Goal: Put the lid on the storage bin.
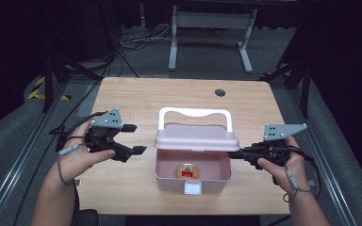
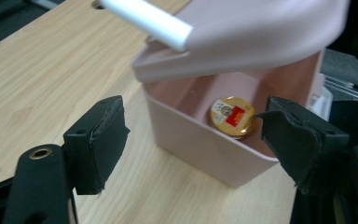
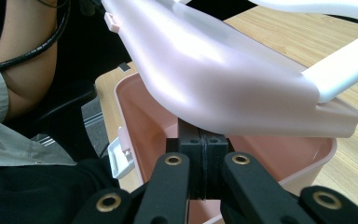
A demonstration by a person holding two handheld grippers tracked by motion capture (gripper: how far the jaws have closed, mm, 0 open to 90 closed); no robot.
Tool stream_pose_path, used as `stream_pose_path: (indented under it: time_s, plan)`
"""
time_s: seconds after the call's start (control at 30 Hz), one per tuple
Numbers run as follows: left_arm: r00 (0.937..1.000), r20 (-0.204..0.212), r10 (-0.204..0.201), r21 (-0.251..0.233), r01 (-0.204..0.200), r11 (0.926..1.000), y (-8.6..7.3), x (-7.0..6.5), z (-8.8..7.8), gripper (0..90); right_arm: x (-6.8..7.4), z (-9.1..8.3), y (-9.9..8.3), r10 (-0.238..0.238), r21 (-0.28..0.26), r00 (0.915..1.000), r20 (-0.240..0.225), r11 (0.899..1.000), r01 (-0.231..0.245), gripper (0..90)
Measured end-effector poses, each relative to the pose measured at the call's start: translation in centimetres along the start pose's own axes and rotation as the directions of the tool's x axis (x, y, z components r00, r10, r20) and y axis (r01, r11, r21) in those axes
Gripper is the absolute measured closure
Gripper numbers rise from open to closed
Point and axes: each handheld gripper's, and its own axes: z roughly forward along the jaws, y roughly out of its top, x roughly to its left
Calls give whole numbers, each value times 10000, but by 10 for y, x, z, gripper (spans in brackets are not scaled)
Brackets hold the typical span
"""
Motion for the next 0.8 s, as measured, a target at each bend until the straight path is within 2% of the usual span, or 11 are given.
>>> stream_pose_path:
  time_s: [0.17, 0.3, 0.67, 0.8]
  plan:
    - [9982, -499, -322, 62, 326, 9995, -3, 8, 0, 229, 1, 0, 0, 26, 109, 10000, -17, 9999, -26, 900]
    - [9927, -1008, -663, 43, 671, 9977, -4, 15, 3, 223, 1, 1, -1, 17, 235, 10000, -14, 9997, -17, 900]
    - [9836, -1248, -1299, -62, 1302, 9915, -9, 33, 11, 220, 5, 0, -3, 70, 560, 9999, 87, 9984, -75, 900]
    - [9756, -1618, -1485, 36, 1511, 9885, -12, 39, 16, 220, 6, -1, -4, 121, 777, 9999, 80, 9969, -127, 900]
